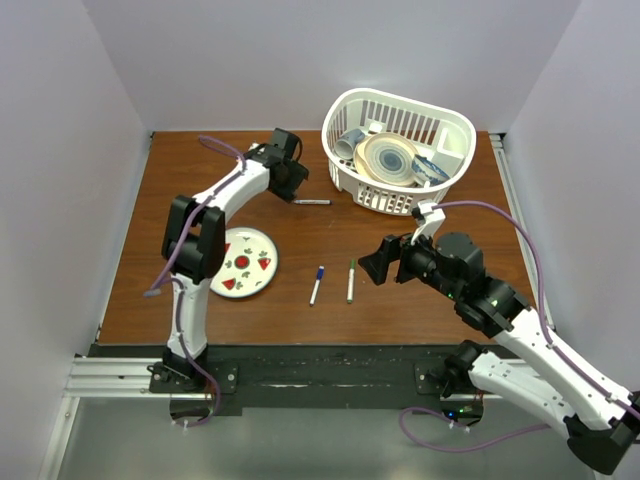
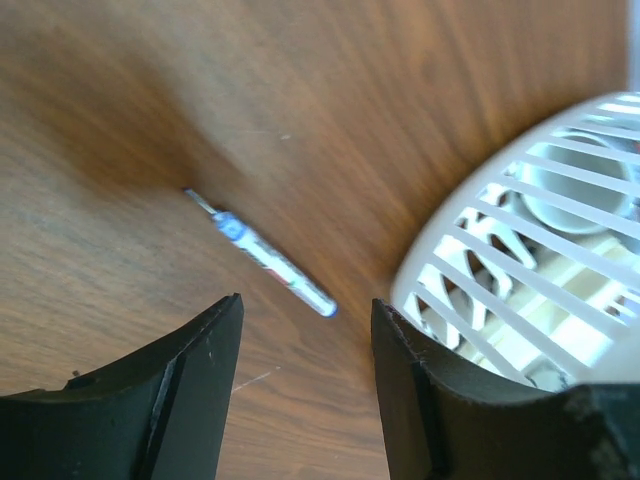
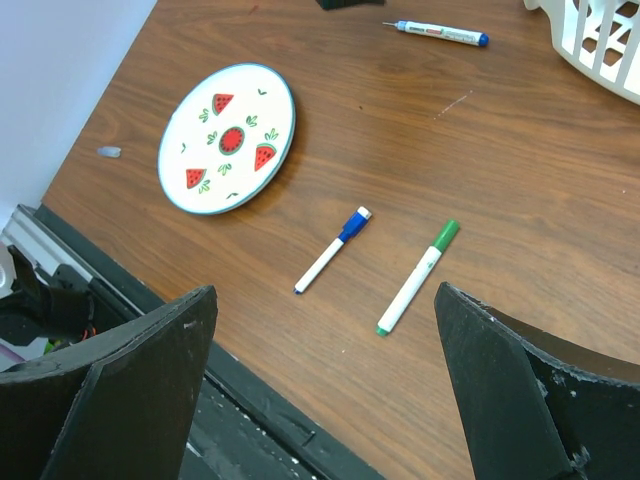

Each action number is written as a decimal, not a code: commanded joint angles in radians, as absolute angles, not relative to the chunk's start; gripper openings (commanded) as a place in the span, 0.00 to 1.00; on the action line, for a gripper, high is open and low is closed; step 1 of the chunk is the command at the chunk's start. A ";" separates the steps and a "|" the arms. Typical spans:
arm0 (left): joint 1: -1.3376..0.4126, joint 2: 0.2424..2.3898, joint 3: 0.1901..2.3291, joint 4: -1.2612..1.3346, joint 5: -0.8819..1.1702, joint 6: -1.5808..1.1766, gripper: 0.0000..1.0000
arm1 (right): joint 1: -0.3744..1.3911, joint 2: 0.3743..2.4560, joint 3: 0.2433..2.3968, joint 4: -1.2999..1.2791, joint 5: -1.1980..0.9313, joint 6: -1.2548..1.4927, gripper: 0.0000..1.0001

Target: Insert the pens into the pen caps

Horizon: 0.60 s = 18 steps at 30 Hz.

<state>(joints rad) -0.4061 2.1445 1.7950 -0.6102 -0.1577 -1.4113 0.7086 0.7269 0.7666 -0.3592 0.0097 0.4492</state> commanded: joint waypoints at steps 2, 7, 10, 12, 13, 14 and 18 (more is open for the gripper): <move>-0.402 2.189 1.848 -0.693 -0.120 -1.531 0.56 | 0.710 0.716 0.796 -0.331 0.031 0.445 0.94; -0.403 2.223 1.879 -0.709 -0.110 -1.558 0.54 | 0.712 0.713 0.805 -0.342 0.037 0.439 0.94; -0.405 2.246 1.896 -0.724 -0.110 -1.563 0.54 | 0.710 0.713 0.801 -0.337 0.035 0.442 0.94; -0.405 2.259 1.917 -0.738 -0.117 -1.571 0.53 | 0.712 0.713 0.799 -0.334 0.032 0.443 0.94; -0.405 2.275 1.924 -0.755 -0.114 -1.575 0.52 | 0.710 0.715 0.801 -0.336 0.031 0.445 0.94; -0.405 2.279 1.925 -0.756 -0.109 -1.577 0.50 | 0.712 0.715 0.801 -0.336 0.029 0.445 0.94; -0.406 2.319 1.946 -0.756 -0.106 -1.575 0.48 | 0.710 0.713 0.802 -0.337 0.028 0.445 0.94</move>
